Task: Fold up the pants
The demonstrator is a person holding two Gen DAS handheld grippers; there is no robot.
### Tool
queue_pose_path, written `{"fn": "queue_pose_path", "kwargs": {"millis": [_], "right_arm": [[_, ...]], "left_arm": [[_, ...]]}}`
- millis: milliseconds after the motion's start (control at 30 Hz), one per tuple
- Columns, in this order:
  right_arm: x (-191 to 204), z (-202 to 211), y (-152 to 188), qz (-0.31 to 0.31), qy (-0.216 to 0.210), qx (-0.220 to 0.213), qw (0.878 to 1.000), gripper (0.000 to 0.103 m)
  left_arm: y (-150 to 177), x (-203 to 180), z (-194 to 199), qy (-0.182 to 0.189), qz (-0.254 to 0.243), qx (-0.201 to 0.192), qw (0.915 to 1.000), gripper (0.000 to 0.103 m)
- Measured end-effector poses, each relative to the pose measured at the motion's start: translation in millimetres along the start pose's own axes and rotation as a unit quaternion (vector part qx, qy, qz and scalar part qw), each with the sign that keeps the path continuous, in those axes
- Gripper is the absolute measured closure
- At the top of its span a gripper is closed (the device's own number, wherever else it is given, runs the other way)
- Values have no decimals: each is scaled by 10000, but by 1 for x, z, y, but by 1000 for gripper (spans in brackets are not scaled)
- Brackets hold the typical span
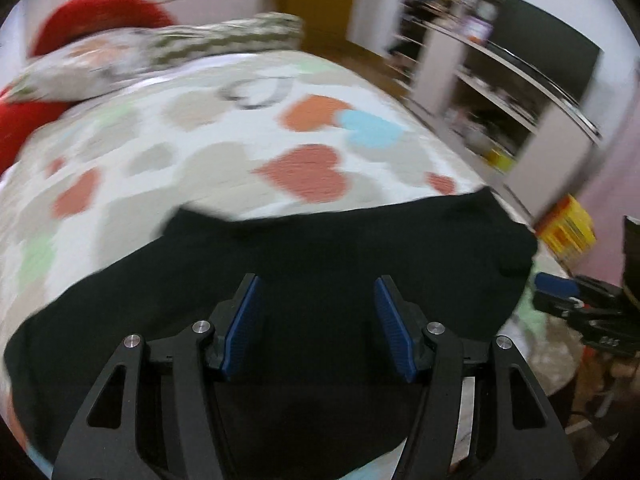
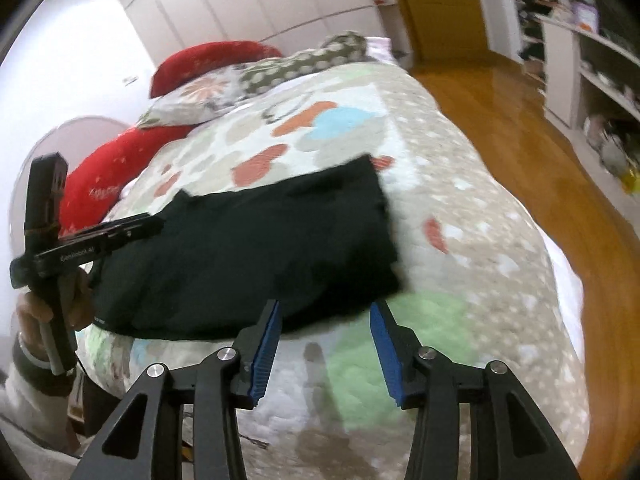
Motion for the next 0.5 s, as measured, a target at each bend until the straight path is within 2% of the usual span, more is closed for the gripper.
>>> {"fn": "queue_pose_path", "kwargs": {"millis": [133,200,267,367,500], "right_arm": [[-18,0,-2,-569,-281,-15,9980,58],[-17,0,-3,-597,-373,-76,9975,55],[-16,-4,-2,-577,-419,-61,9974,51],[-15,-8,-1,-636,-546,-110,9964,44],[-14,-12,-1,-845,-719,-244,9935,40]], "left_arm": [[-30,-35,-31,492,-650,52,9967,44],[-43,-51,-48,826,-999,119,9915,44],[-53,-62,-63,1130,-1205,194,9861,44],[-64,-67,-82,1299,-1328,419,9817,44],[-86,-82,-103,1675,-1571,427,9723,44]]}}
Point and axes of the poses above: each gripper's, at about its wrist camera, not at the fingertips, and z roughly against the way its jaws point, x to its left, y to its underside, the point moved 6 cm from there along -z, roughly the way its jaws point, and after that the axes turned 13 degrees about -z, right-handed, at the moved point
